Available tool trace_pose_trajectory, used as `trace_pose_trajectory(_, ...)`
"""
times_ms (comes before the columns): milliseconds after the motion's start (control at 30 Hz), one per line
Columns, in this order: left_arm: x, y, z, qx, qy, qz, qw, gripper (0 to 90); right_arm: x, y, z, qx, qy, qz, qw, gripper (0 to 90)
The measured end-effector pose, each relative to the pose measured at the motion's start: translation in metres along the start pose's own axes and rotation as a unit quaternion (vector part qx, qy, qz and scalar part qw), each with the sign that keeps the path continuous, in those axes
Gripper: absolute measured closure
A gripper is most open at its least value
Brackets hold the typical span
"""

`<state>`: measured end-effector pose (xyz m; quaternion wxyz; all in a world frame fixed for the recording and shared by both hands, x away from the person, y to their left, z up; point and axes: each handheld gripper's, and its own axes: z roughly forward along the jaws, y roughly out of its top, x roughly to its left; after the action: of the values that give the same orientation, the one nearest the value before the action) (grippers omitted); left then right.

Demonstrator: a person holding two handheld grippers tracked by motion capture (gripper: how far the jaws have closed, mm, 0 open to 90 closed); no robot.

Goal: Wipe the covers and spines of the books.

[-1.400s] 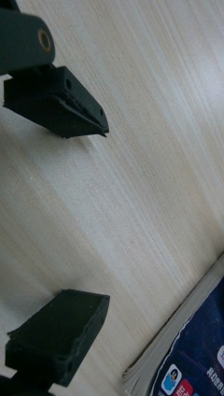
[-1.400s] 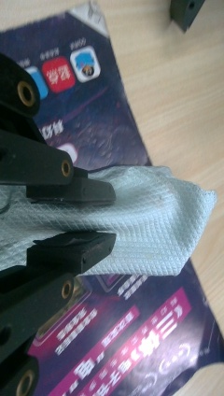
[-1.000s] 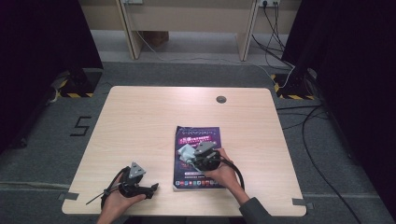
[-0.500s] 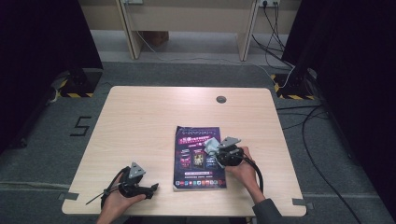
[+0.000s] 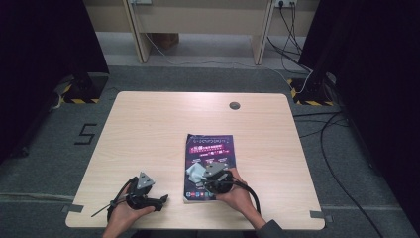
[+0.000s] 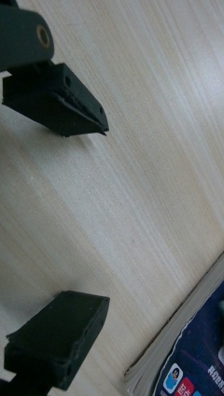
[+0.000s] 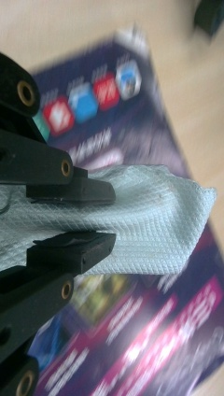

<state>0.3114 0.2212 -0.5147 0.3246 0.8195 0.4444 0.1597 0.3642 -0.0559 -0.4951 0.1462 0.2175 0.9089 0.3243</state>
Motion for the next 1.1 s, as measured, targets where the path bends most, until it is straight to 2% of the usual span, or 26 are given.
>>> trace_pose_trajectory(33, 0.0, 0.0, 0.0, 0.001, 0.001, 0.0, 1.0, 13.1, 0.006, 0.002, 0.001, -0.001, 0.01, -0.001, 0.9999, 74.0)
trace_pose_trajectory(200, 0.0, 0.0, 0.0, 0.0, 0.0, 0.0, 1.0, 13.0, 0.025, 0.008, 0.003, -0.005, 0.03, -0.023, 0.9993, 74.0)
trace_pose_trajectory(367, 0.0, 0.0, 0.0, 0.002, 0.0, 0.002, 1.0, 13.0, 0.023, 0.007, 0.003, -0.007, 0.041, -0.016, 0.999, 73.7)
trace_pose_trajectory(467, 0.0, 0.0, 0.0, 0.001, 0.0, 0.0, 1.0, 13.1, 0.018, 0.007, 0.003, -0.003, 0.033, -0.018, 0.9993, 73.6)
trace_pose_trajectory(633, 0.0, 0.0, 0.0, 0.0, 0.001, 0.0, 1.0, 13.1, 0.008, 0.002, 0.001, -0.007, 0.027, -0.001, 0.9996, 73.5)
trace_pose_trajectory(667, 0.0, 0.0, 0.0, 0.002, 0.0, 0.001, 1.0, 13.0, 0.009, 0.002, 0.001, -0.004, 0.025, -0.001, 0.9997, 73.6)
trace_pose_trajectory(733, 0.0, 0.001, 0.0, 0.001, 0.001, -0.002, 1.0, 13.0, 0.012, 0.004, 0.001, 0.0, 0.018, -0.018, 0.9997, 73.6)
trace_pose_trajectory(933, 0.012, 0.001, -0.004, 0.014, 0.02, -0.026, 0.9994, 16.3, 0.024, 0.008, 0.002, -0.001, 0.035, -0.029, 0.999, 73.7)
trace_pose_trajectory(1000, 0.014, 0.001, -0.005, 0.015, 0.024, -0.031, 0.9991, 18.2, 0.03, 0.009, 0.003, -0.003, 0.045, -0.027, 0.9986, 73.6)
trace_pose_trajectory(1100, 0.014, 0.001, -0.005, 0.015, 0.025, -0.031, 0.9991, 18.4, 0.039, 0.012, 0.004, -0.007, 0.055, -0.042, 0.9976, 73.1)
